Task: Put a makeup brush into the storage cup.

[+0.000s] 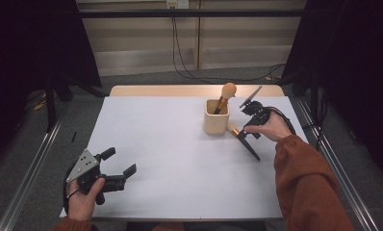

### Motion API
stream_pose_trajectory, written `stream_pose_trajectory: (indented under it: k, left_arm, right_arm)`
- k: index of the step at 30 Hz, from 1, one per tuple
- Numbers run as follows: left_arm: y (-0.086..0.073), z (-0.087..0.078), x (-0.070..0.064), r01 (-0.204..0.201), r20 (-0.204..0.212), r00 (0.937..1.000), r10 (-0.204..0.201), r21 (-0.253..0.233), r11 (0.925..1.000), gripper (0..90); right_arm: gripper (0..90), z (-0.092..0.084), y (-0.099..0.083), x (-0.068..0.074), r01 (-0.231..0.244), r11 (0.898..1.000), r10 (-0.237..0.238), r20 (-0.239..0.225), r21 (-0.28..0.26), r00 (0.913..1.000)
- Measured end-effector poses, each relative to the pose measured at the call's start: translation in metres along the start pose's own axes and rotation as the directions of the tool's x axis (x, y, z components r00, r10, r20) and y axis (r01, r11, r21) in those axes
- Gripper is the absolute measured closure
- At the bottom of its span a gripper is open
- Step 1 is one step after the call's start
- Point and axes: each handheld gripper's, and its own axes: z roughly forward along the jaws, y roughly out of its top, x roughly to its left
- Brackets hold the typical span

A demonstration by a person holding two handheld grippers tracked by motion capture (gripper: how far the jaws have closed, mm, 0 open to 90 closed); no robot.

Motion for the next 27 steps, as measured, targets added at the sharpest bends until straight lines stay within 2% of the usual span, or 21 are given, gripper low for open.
stream_pose_trajectory:
  k: [2,4,7,8,10,11,14,21,23,25,27]
  left_arm:
    - [0.0,0.0,0.0,0.001,0.0,1.0,-0.001,0.0,1.0,2.2]
    - [0.0,0.0,0.0,0.0,0.0,1.0,0.0,0.0,1.0,2.3]
    - [0.0,0.0,0.0,0.0,0.001,1.0,0.0,0.001,1.0,2.2]
    - [0.0,0.0,0.0,0.001,0.0,1.0,-0.001,0.001,1.0,2.3]
    - [0.0,0.0,-0.001,0.006,0.001,1.0,-0.006,-0.003,1.0,2.2]
    - [0.0,0.0,-0.001,0.005,0.002,1.0,-0.005,0.0,1.0,2.2]
    - [0.0,0.0,-0.001,-0.001,0.0,1.0,0.001,0.005,1.0,2.2]
    - [0.0,0.0,0.0,0.0,-0.001,1.0,0.0,0.004,1.0,2.3]
    - [0.0,0.0,0.0,-0.001,0.0,1.0,0.001,0.005,1.0,2.2]
    - [0.0,0.0,0.0,0.001,0.0,1.0,-0.001,0.003,1.0,2.2]
    - [0.0,-0.001,0.0,0.0,0.001,1.0,0.0,0.004,1.0,2.2]
  right_arm:
    - [3.7,0.003,0.001,0.0,-0.011,1.0,0.011,0.005,0.015,0.9999]
    - [7.5,0.006,0.001,-0.001,0.002,1.0,-0.002,0.001,0.025,1.0]
    - [10.2,0.01,0.002,0.0,-0.002,0.999,0.003,-0.004,0.046,1.0]
    - [13.2,0.012,0.002,0.0,-0.005,0.999,0.006,-0.009,0.051,0.9999]
    - [25.7,0.014,0.002,-0.001,0.0,0.999,0.001,-0.026,0.042,0.9996]
    - [26.2,0.016,0.002,-0.001,0.012,0.999,-0.011,-0.028,0.043,0.9995]
    - [29.6,0.02,0.003,0.001,0.011,0.998,-0.01,-0.002,0.059,0.9999]
    - [42.1,0.028,0.003,-0.001,-0.003,0.998,0.002,0.016,0.064,0.9999]
    - [43.5,0.031,0.003,-0.001,-0.003,0.997,0.002,0.017,0.073,0.9999]
    - [44.1,0.033,0.004,-0.001,-0.021,0.997,0.02,0.017,0.078,0.9997]
    - [44.8,0.035,0.004,-0.001,-0.012,0.997,0.01,0.025,0.081,0.9996]
